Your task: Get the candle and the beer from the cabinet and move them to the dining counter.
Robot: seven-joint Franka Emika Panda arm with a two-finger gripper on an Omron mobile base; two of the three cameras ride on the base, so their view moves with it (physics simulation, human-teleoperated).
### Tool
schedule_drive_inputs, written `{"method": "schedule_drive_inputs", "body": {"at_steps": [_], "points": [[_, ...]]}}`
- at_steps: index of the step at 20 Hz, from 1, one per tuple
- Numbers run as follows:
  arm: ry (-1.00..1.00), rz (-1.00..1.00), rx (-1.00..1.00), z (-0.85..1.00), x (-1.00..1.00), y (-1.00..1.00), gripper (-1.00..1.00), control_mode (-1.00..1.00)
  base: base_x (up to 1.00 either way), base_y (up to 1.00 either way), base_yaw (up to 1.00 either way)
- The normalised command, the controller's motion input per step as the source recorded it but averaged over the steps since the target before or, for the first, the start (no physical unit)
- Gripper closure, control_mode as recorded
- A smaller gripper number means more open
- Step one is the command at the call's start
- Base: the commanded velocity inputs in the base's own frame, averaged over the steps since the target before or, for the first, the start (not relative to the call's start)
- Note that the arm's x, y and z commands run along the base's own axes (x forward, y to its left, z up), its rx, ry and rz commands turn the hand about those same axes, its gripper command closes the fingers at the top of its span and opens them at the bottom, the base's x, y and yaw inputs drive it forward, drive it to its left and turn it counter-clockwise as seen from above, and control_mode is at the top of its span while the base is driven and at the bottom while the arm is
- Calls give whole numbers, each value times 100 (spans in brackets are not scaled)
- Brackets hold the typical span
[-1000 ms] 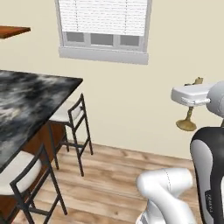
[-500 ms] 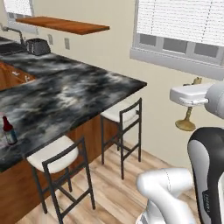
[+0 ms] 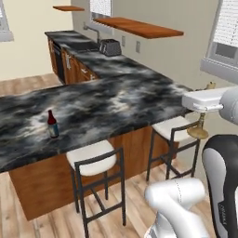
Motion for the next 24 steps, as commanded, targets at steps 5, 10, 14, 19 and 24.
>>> {"method": "schedule_drive_inputs", "body": {"at_steps": [5, 10, 14, 19, 24], "points": [[0, 0, 0, 0, 0, 0, 100, 100, 12, 23, 43], [0, 0, 0, 0, 0, 0, 100, 100, 24, 8, 11], [0, 0, 0, 0, 0, 0, 100, 100, 48, 43, 20], [0, 0, 0, 0, 0, 0, 100, 100, 31, 41, 35], [0, 0, 0, 0, 0, 0, 100, 100, 64, 0, 18]]}}
